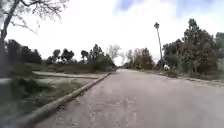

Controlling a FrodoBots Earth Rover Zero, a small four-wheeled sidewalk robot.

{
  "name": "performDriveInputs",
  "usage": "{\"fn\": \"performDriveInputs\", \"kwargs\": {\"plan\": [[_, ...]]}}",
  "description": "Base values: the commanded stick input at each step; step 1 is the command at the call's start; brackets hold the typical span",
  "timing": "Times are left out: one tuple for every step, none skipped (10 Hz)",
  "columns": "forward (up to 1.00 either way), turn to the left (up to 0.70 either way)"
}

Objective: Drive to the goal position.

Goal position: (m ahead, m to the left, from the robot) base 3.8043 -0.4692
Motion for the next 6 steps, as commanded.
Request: {"fn": "performDriveInputs", "kwargs": {"plan": [[0.7, 0.0], [0.7, -0.14], [0.7, -0.27], [0.7, -0.16], [0.7, 0.0], [0.7, 0.0]]}}
